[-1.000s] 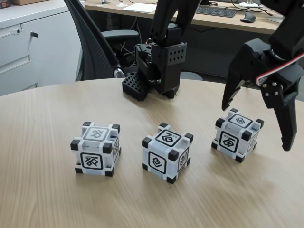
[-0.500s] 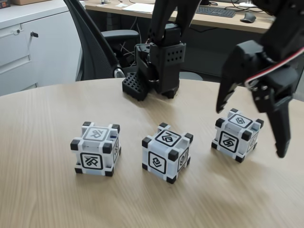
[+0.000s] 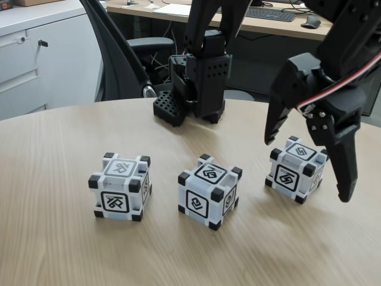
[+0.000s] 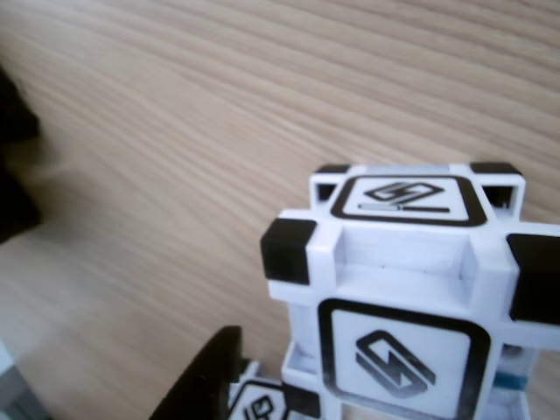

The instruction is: Stack cubes from left to right.

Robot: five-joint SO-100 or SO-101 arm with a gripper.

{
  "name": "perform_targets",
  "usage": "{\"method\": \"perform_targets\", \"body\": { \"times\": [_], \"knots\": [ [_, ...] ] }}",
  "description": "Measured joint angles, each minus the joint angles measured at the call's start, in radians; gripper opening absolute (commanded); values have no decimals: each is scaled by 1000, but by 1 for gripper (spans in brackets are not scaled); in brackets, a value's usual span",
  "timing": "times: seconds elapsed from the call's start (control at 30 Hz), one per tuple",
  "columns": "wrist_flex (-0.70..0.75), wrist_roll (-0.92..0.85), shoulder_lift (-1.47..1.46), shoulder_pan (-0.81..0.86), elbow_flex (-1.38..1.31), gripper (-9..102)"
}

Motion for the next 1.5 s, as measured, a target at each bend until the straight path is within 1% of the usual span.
{"method": "perform_targets", "body": {
  "times": [0.1,0.37,0.6,0.73,0.9,1.17,1.23,1.4,1.47,1.5],
  "knots": [
    [0,0,-61,0,0,50],
    [0,-18,-91,0,0,47],
    [0,-43,-91,0,0,36],
    [-3,-58,-91,0,-2,34],
    [-3,-75,-91,0,-2,36],
    [-5,-104,-91,0,-2,26],
    [-5,-109,-87,5,-6,26],
    [-8,-135,-72,8,-32,16],
    [-8,-140,-72,8,-32,9],
    [-8,-140,-72,8,-32,8]
  ]
}}
